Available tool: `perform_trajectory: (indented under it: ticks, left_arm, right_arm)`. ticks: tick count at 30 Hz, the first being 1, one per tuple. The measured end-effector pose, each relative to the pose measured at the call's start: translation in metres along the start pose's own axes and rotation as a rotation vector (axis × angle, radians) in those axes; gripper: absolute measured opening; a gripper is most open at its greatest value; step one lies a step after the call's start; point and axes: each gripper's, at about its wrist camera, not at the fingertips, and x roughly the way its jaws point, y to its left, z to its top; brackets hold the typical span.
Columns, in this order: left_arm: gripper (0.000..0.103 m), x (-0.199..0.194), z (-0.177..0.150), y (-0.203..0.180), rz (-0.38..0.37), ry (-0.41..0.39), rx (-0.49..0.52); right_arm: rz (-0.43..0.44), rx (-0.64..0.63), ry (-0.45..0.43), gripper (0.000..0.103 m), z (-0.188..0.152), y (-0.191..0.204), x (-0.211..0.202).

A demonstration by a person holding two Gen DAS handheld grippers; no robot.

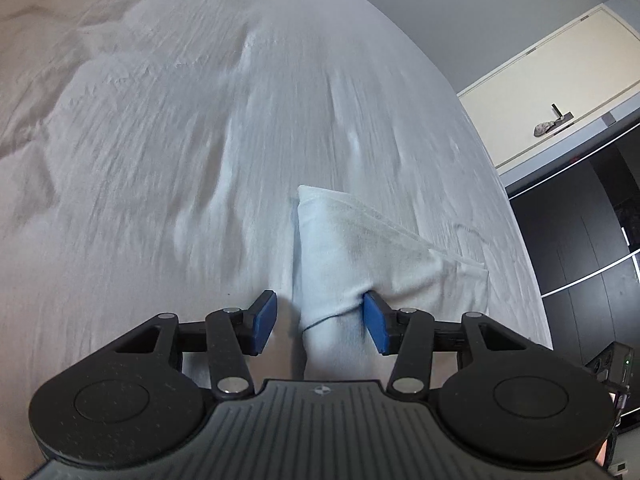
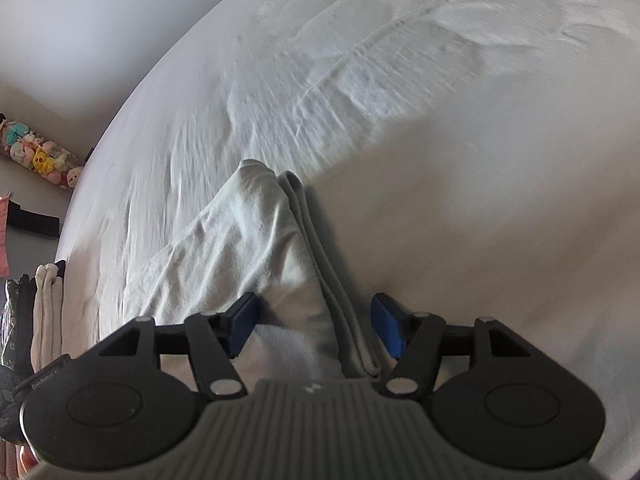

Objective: Fold clothes
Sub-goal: 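Lift the folded garment off the bed with both grippers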

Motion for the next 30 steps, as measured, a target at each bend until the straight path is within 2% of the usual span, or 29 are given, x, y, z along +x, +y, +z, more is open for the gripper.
perform_trajectory:
  ticks: [3, 8, 13, 21, 25, 30]
  left_arm:
    - [0.054, 0.007, 0.005, 0.003, -0.02, -0.003, -0.02]
    - [0.036, 0.015, 0.008, 0.005, -0.038, -0.005, -0.04]
    - [0.021, 0.016, 0.006, 0.005, -0.038, -0.009, -0.047]
    - [0.016, -0.006, 0.001, -0.013, 0.004, -0.066, 0.008]
    - [0.016, -0.035, -0.005, -0.02, 0.042, -0.123, 0.035]
    - [0.016, -0.085, -0.016, -0.022, 0.077, -0.22, 0.015]
  right_arm:
    - [0.025, 0.01, 0.007, 0.064, 0.003, -0.003, 0.005]
    - [0.058, 0.008, 0.013, 0.054, 0.005, -0.005, 0.01]
    - [0.111, 0.005, 0.011, 0.032, 0.004, -0.005, 0.009]
    - [0.165, -0.016, -0.035, 0.028, 0.003, 0.0, -0.001]
    - [0.224, -0.051, -0.048, 0.028, -0.001, 0.009, -0.008]
    - [0.325, -0.097, -0.035, 0.028, -0.007, 0.032, -0.013]
